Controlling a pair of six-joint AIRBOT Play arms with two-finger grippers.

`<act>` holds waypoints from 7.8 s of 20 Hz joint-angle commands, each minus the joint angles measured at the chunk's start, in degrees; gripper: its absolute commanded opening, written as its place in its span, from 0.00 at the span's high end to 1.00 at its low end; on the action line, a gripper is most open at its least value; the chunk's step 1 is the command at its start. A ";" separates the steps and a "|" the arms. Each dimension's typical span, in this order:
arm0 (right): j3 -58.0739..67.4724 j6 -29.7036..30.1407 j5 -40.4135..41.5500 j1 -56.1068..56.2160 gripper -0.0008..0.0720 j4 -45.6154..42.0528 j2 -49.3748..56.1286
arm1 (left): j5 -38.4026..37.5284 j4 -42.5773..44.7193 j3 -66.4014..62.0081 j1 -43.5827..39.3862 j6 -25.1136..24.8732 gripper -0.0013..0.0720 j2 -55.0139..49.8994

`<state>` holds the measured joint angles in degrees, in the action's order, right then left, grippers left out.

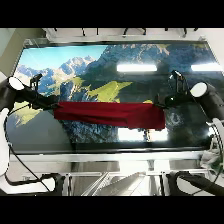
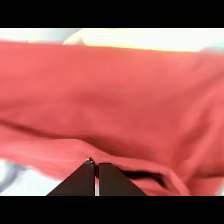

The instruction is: Fold the shirts.

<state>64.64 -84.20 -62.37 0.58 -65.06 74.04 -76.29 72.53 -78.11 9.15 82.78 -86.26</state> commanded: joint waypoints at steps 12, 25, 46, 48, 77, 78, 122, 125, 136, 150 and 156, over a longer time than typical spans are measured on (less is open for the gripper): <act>3.37 -2.89 7.74 0.46 0.96 -4.13 13.07 | 1.51 -0.52 -16.57 0.04 0.81 0.96 -16.94; 1.31 10.23 -16.50 -18.53 0.02 6.73 12.59 | -14.36 0.07 -34.12 3.63 6.40 0.04 -19.17; -2.12 24.26 -5.35 -13.09 0.96 24.76 21.55 | -17.53 -0.61 -31.06 -17.86 2.78 0.96 -15.17; -2.12 24.20 -7.50 -13.20 0.96 24.39 17.94 | -16.76 -0.72 -27.12 -20.90 2.82 0.96 -15.17; -0.04 13.49 -14.58 -6.08 0.96 20.37 -11.41 | 8.50 -7.91 -29.31 -47.56 15.37 0.96 -33.79; 0.74 13.40 -13.90 -4.52 0.96 20.35 -11.41 | 8.35 -8.17 -29.31 -47.56 15.34 0.96 -33.77; 34.67 33.97 20.74 35.41 0.03 80.65 44.87 | -11.52 -6.32 -29.22 -1.49 1.20 0.96 -8.41; 34.67 31.98 9.35 30.69 0.04 80.15 44.76 | -12.39 -6.32 -29.22 -1.49 1.16 0.96 -8.41; 0.48 7.45 0.81 7.08 0.01 32.02 11.47 | -13.55 -6.29 -29.16 -1.66 1.18 0.96 -8.39; -5.75 25.33 17.66 14.45 0.03 63.60 26.82 | -14.56 -6.58 -19.78 -4.24 1.22 0.96 -6.97; 3.56 24.02 21.99 22.49 0.03 66.88 33.03 | -14.88 -6.60 -19.78 -4.17 1.25 0.96 -6.80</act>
<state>64.49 -60.10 -43.27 19.64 -0.60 104.33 -91.11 65.91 -97.91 5.02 84.09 -93.14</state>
